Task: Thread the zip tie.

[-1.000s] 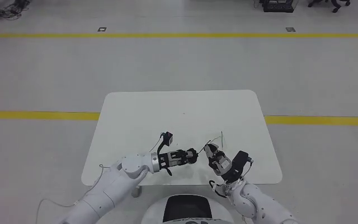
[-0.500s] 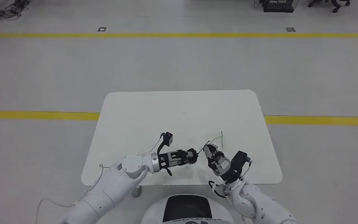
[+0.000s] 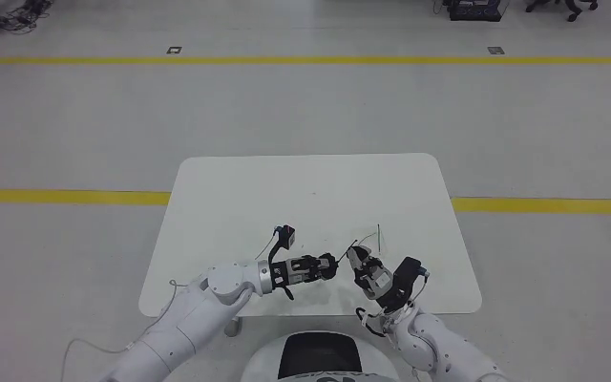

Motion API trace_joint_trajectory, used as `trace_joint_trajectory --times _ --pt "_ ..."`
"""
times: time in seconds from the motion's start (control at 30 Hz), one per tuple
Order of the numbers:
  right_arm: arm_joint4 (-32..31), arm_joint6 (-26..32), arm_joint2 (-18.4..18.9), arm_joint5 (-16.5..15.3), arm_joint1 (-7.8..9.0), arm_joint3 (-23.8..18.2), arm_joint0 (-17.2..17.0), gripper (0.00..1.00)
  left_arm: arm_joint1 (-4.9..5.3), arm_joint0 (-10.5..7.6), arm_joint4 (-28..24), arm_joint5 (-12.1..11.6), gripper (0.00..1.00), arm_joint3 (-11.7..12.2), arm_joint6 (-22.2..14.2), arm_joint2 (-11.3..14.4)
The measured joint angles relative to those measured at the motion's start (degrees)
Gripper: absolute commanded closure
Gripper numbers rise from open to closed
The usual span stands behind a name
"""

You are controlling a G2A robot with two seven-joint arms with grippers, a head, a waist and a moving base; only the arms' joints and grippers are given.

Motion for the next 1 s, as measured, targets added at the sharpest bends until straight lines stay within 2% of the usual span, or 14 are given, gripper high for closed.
trace_joint_trajectory --times 1.0 --pt "-0.86 0.14 0.75 0.00 -0.19 -0.45 -0.73 1.00 0.00 0.00 0.00 0.00 1.00 0.00 0.00 0.00"
